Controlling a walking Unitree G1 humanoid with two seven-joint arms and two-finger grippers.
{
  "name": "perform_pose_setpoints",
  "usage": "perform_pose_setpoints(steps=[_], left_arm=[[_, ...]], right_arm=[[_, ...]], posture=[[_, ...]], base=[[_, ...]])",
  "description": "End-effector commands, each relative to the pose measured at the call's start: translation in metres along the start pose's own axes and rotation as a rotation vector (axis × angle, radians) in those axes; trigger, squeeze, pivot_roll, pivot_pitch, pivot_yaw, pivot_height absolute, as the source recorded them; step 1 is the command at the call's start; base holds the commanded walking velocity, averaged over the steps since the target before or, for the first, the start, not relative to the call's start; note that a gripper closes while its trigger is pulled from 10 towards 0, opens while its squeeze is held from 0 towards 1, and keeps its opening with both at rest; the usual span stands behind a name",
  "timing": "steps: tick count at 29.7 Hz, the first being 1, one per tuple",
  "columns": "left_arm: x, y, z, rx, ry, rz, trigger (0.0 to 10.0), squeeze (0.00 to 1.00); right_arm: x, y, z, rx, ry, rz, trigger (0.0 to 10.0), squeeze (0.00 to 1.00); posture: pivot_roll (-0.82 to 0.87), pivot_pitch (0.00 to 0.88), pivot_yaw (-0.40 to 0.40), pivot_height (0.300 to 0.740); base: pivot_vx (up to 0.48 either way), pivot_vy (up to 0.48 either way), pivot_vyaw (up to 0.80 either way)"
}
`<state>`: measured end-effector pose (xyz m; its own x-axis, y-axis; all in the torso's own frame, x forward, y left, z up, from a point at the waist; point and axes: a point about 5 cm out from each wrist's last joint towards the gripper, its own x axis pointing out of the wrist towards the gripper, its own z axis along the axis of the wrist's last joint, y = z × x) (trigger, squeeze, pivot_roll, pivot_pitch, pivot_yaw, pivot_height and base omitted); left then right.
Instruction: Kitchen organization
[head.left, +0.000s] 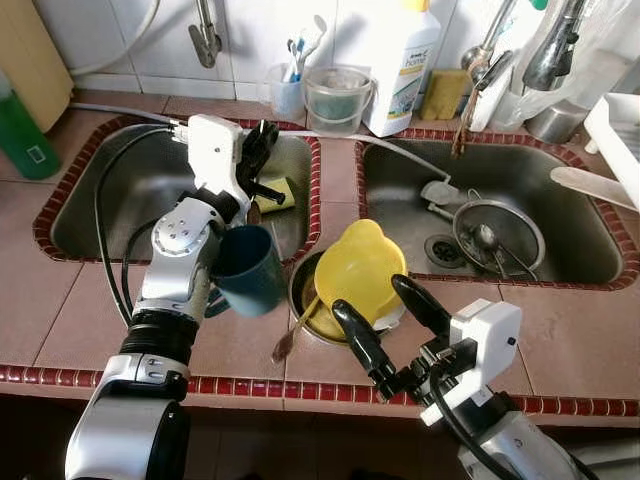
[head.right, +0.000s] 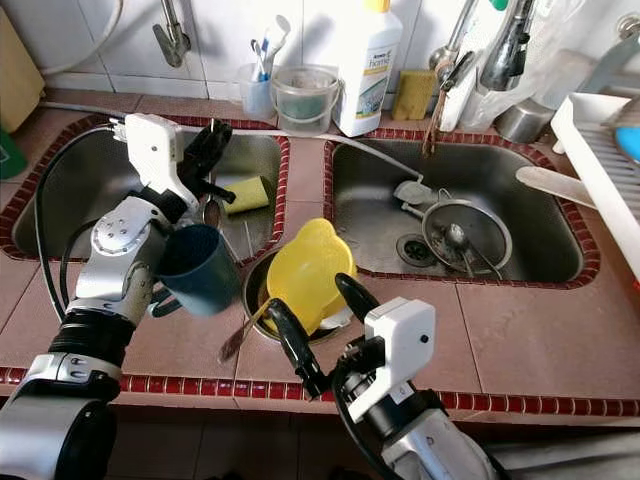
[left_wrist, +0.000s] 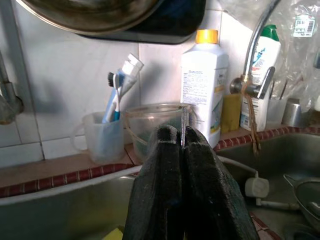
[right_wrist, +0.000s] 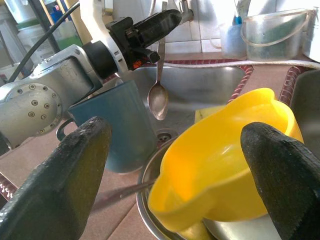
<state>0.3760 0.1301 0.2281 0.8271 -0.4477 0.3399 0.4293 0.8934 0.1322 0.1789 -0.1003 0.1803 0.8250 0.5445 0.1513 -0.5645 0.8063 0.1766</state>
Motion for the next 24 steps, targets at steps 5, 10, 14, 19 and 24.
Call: perform_pose_setpoints(steps=[5, 10, 14, 19, 24], left_arm=[[-0.001, 0.001, 0.002, 0.006, -0.008, -0.007, 10.0, 0.0], [0.0, 0.004, 0.006, 0.015, -0.022, 0.005, 10.0, 0.0], [0.001, 0.005, 0.008, 0.018, -0.031, 0.011, 10.0, 0.0], [0.003, 0.004, 0.013, 0.017, -0.05, 0.0, 10.0, 0.0], [0.004, 0.002, 0.017, 0.019, -0.067, -0.006, 10.0, 0.0]], right_arm=[[0.0, 0.0, 0.003, 0.0, 0.001, 0.026, 10.0, 0.0], [0.005, -0.002, 0.003, -0.003, -0.003, 0.036, 10.0, 0.0], [0.007, -0.002, 0.003, -0.004, -0.008, 0.043, 10.0, 0.0], [0.01, -0.003, 0.003, -0.009, -0.014, 0.052, 10.0, 0.0], [0.013, -0.005, 0.003, -0.016, -0.019, 0.06, 10.0, 0.0]], posture=[[-0.27, 0.192, -0.033, 0.74], [-0.26, 0.177, -0.041, 0.74], [-0.26, 0.171, -0.042, 0.74], [-0.26, 0.157, -0.042, 0.74], [-0.25, 0.146, -0.042, 0.74]], base=[[0.0, 0.0, 0.0], [0.0, 0.0, 0.0], [0.0, 0.0, 0.0], [0.0, 0.0, 0.0], [0.0, 0.0, 0.0]])
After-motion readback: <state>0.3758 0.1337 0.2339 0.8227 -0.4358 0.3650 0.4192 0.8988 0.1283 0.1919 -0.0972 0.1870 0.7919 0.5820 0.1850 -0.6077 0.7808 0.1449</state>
